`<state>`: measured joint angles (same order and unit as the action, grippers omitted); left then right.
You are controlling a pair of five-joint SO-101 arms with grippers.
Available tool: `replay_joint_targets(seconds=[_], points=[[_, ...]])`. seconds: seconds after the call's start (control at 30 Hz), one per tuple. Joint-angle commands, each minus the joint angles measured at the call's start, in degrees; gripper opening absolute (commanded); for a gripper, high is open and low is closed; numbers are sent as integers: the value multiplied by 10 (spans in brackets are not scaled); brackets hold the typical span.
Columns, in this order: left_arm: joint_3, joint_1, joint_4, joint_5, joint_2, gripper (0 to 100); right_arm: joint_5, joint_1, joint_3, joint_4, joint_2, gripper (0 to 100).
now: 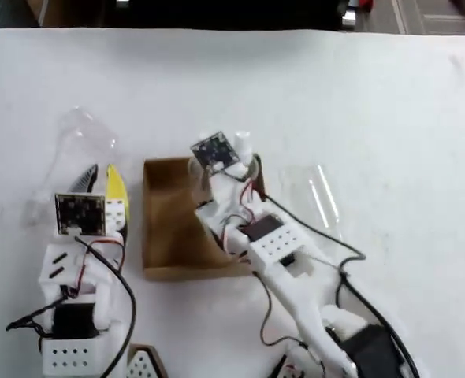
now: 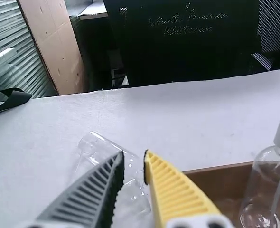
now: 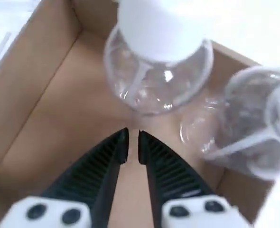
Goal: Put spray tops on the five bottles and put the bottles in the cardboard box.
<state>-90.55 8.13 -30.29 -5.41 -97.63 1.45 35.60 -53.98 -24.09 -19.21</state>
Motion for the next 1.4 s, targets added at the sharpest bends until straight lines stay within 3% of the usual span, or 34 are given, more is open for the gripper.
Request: replay_joint_targets(seconds=[0.0, 0.17, 0.27, 0.37, 0.53, 0.77, 0.87, 0.97, 1.03, 1.37], points=[[4, -3, 13, -4, -7, 72, -4, -6, 24, -103, -150, 16], [-11, -5, 27, -5, -7, 72, 2, -73, 33, -273, -434, 16], [-12, -2, 33, -5, -7, 72, 3, -188, 39, -342, -573, 20], [-12, -2, 33, -5, -7, 72, 55, -287, 33, -381, -620, 18], [-12, -1, 33, -5, -7, 72, 122, -351, -20, -367, -572, 17], [-18, 0, 36, -5, -7, 72, 128, -414, -40, -369, -473, 22], [-18, -1, 36, -5, -7, 72, 142, -445, -40, -399, -427, 88], [-18, -4, 36, -5, -7, 72, 239, -443, -49, -439, -377, 216], [-18, -4, 36, -5, -7, 72, 278, -430, -67, -429, -341, 251], [-16, -2, 36, -5, -7, 72, 280, -429, -97, -284, -171, 241]])
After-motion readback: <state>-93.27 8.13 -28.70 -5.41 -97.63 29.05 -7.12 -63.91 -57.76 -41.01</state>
